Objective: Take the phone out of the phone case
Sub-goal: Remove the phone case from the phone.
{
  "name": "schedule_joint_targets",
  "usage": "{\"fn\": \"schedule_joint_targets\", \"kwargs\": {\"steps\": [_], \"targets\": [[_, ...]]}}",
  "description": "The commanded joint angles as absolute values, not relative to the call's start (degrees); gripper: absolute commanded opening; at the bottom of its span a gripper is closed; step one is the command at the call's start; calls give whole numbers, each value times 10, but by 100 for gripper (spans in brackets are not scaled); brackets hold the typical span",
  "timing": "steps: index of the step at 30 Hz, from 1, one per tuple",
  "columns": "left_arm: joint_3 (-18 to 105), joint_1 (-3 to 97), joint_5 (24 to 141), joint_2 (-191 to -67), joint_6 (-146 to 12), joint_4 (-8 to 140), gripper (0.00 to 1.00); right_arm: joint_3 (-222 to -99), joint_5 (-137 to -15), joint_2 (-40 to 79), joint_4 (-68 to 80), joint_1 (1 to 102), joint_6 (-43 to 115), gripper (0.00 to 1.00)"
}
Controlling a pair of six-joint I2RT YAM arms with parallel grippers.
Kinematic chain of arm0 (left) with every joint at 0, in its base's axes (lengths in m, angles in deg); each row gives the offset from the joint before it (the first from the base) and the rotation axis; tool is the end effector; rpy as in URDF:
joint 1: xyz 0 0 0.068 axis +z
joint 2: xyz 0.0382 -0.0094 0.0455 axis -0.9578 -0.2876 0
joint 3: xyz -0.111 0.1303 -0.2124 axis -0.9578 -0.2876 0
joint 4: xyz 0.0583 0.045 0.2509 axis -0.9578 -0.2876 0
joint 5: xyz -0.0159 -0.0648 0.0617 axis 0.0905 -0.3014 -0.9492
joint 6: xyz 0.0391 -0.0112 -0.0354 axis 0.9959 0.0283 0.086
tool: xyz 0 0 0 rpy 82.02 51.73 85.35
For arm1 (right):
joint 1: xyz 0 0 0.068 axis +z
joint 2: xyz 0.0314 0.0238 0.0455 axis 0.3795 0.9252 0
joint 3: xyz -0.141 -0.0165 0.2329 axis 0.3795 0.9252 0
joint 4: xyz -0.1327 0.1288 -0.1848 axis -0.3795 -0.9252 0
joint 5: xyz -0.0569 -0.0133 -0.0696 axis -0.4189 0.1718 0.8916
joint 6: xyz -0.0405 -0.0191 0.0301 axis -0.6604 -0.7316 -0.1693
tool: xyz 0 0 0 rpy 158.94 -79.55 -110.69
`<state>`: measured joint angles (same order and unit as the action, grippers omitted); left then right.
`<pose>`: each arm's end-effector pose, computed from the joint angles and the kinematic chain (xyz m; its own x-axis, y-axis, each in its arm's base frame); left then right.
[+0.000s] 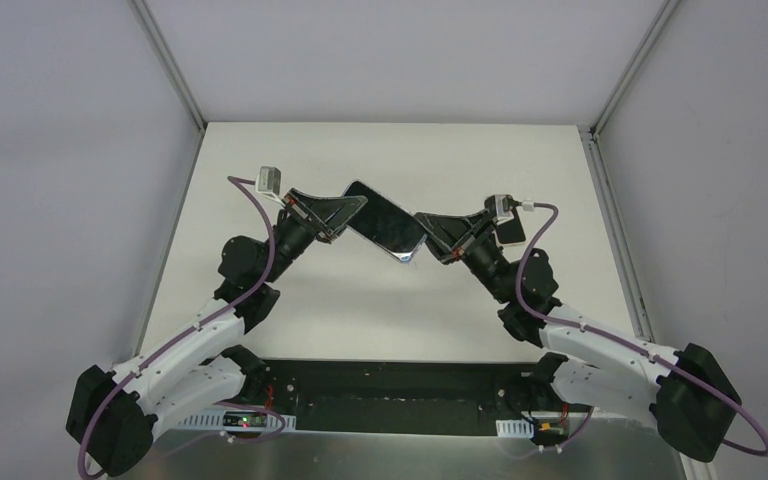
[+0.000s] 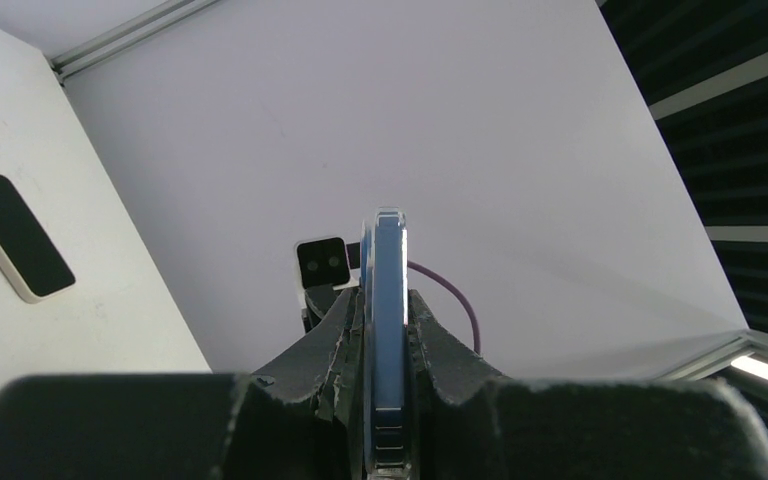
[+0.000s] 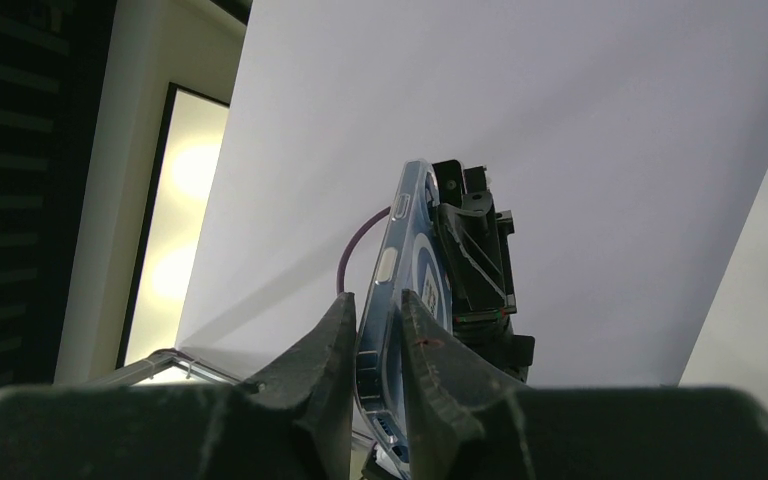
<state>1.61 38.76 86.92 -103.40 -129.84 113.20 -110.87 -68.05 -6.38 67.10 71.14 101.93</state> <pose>0.1562 -0.1171 0.3436 -0.5723 -0.7451 -0.3427 0.5874 -0.0809 -0.8052 0.1364 0.1561 0.3200 -0.6193 0.7439 -0.2511 -0.5478 -0.1803 0.8170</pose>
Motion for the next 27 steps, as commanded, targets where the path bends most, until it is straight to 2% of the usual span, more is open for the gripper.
{"fn": "schedule_joint_targets", "kwargs": {"steps": [1, 3, 8, 27], "targets": [[5, 380, 864, -1055, -1277, 1129, 0, -1176, -723, -70, 822, 721, 1068, 8], [1, 380, 862, -1058, -1275, 1135, 0, -1180, -729, -67, 823, 721, 1075, 8], [-3, 380, 859, -1062, -1271, 1144, 0, -1187, -737, -65, 824, 721, 1086, 18], [-31, 380, 820, -1039, -1275, 1151, 0, -1172, -713, -80, 786, 721, 1065, 29]]}}
